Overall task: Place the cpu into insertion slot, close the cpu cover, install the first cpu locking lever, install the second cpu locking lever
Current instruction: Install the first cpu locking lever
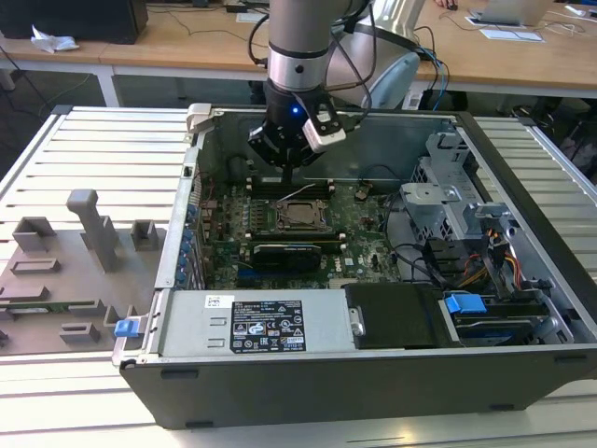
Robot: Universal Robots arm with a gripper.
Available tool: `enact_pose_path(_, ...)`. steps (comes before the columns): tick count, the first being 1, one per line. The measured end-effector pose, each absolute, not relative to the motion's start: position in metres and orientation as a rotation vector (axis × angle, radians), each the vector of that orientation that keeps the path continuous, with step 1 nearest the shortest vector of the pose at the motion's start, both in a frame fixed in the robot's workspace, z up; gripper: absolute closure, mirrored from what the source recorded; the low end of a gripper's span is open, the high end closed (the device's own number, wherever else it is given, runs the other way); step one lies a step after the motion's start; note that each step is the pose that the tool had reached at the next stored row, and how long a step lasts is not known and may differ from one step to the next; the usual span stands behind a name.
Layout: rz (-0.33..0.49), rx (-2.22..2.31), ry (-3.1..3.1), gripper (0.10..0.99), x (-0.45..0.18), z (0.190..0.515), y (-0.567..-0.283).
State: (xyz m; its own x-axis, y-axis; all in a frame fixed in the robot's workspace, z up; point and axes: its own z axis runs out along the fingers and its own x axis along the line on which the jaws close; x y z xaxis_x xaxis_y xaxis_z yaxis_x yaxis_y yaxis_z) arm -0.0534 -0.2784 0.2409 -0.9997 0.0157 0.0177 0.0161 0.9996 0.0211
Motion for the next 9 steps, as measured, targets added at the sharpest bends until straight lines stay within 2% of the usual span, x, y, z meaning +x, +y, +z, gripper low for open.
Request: enact_pose_path(9, -0.033, -0.025, -3.124, 0.980, -0.0487, 0.2310, -0.2782)
